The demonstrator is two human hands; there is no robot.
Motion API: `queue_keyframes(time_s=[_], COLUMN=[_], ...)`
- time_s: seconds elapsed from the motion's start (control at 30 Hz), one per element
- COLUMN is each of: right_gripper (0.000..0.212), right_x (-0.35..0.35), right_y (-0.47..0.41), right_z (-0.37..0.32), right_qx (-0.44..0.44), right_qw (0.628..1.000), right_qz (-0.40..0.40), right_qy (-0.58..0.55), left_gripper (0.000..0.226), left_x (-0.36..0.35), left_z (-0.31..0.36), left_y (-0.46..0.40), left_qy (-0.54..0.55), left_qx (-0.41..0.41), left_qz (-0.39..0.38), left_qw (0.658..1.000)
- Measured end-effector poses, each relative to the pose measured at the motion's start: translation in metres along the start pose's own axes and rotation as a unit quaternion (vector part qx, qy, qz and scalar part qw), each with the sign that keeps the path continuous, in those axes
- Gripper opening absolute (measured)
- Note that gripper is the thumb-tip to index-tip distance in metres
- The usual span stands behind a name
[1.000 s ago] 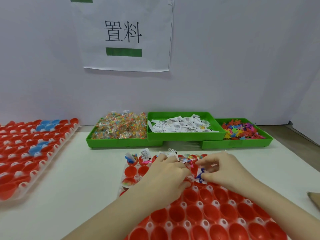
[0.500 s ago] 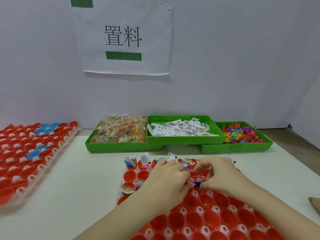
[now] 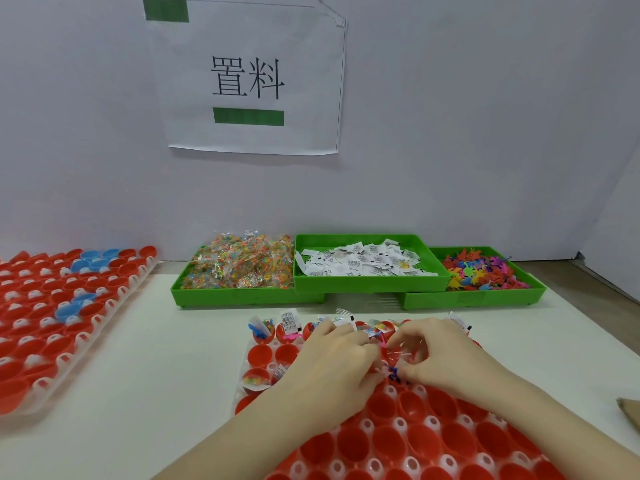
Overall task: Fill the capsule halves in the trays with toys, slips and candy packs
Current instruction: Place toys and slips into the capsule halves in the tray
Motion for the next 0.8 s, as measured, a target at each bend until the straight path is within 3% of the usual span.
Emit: queue_keyframes(time_s=[0.43,0.53,0.7,0.8], right_gripper=[0.01,0.018,0.03,0.019], right_x=[0.001,0.001,0.013,0.045], right_y=[0.009,0.007,0.012,0.0], right_z=[-0.006,-0.007,-0.005,0.011], right_qx=[0.035,0.027,0.023,-0.002], right_qw=[0.996,0.997,0.995,0.998], right_qz=[0.021,0.016,0.011,0.049], right_qy=[0.076,0.064,0.098,-0.025], left_gripper=[0.034,0.04,0.036,0.037], left_x=[-0.005,0.002,0.035,0.062], left_z=[-0.001,0.002,-0.014,-0.052], left_y=[0.002,0.002,0.0,0.001], left_qy=[-0.033,-0.034,0.044,0.024], left_qx=[-0.012,0.014,0.01,0.058], left_qz=[0.03,0.035,0.182,0.29], left_qw=[0.999,0.999,0.982,0.955])
Point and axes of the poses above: each hand's wrist, its own y-axis away from the middle knuckle, its own x-axis out of the back of the hand, z = x × y, the point moved 4 cm from there along -y, towards the middle knuckle, and after that the axes turned 8 degrees about y, right-handed, at the moved point
